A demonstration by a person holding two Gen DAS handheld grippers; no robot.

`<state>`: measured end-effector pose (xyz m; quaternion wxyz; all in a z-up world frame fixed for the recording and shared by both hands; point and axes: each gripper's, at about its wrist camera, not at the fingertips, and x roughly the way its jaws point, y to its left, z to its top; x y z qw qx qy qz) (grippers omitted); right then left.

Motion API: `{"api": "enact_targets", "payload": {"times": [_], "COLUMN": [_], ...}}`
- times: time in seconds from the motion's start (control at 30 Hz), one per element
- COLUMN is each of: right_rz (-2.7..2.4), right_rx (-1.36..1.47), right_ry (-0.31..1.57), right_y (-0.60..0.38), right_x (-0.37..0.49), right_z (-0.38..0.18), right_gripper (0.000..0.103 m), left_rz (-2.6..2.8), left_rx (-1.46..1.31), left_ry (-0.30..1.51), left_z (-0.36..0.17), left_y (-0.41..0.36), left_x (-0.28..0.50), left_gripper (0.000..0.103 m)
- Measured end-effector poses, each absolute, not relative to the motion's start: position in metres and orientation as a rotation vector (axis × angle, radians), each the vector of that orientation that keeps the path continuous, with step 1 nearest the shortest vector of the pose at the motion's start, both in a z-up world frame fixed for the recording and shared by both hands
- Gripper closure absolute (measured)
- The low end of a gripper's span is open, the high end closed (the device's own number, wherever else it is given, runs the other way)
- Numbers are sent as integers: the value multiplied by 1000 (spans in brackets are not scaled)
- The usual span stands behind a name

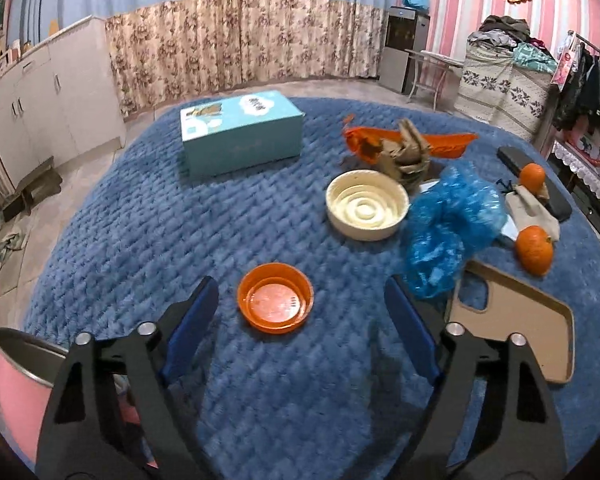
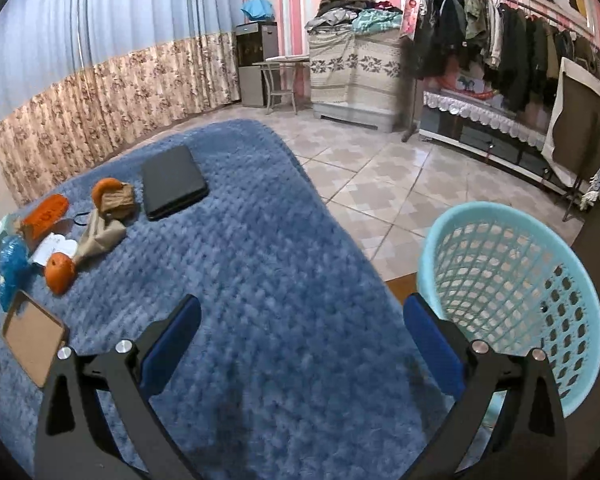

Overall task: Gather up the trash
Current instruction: 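Move both tools back over the bed and grasp the orange bowl with the left tool, then grasp a tangerine with the right tool while the left tool holds the orange bowl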

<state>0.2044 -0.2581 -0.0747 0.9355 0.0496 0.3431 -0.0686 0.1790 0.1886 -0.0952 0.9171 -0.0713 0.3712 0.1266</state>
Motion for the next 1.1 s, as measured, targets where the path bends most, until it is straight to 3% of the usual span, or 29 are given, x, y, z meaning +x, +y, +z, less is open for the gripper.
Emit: {"api": "enact_targets", "payload": {"times": [0.3,0.4,0.97,1.1], "right_rz": [-68,-42,191,246], "right_rx": [16,-44,-74,-111], "right_ry": [696,691,711,725], "right_y": [-214,-195,-98,-71], "right_x": [207,209,236,248], "right_z": [-74,-74,-82,-86], "right_gripper": [4,4,6,19], "left_rz": [225,224,242,249], "left_rx": [-208,-200,-184,-170], "left_ry": [829,825,776,763], "left_z": [-111,-112,-104,-104], "left_y": [202,202,198,196], "left_x": [194,197,223,220], "left_gripper": [45,64,64,64]}}
